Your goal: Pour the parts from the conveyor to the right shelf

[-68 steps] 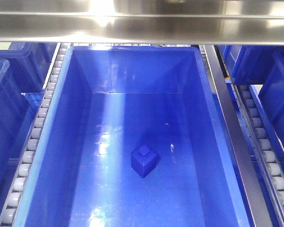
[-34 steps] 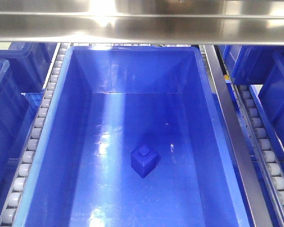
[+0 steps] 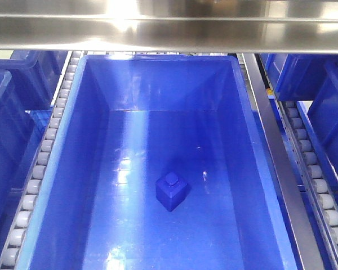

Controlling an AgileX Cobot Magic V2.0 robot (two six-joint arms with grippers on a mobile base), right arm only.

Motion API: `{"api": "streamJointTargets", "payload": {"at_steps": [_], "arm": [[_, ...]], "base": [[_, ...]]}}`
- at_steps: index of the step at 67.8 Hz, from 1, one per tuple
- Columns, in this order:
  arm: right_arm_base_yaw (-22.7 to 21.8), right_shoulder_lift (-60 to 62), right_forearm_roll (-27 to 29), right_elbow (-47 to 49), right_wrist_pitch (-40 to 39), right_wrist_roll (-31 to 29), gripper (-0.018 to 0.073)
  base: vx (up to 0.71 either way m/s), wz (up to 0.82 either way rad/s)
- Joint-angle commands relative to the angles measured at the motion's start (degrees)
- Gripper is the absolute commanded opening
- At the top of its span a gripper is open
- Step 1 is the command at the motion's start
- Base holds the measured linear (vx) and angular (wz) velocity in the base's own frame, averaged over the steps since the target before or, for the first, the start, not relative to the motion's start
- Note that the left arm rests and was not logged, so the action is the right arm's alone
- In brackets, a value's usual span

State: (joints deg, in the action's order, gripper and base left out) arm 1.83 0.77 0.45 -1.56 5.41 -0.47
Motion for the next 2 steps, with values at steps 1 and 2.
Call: {"api": "streamJointTargets", "payload": {"at_steps": [1,2], "arm": [[-0.25,0.86,-0.45,-0.03,-4.40,-0.43,-0.0008],[-0.25,0.86,-0.45,-0.03,-4.40,-0.43,-0.0008]], "base": [[0.00,0.00],[0.00,0.00]]}}
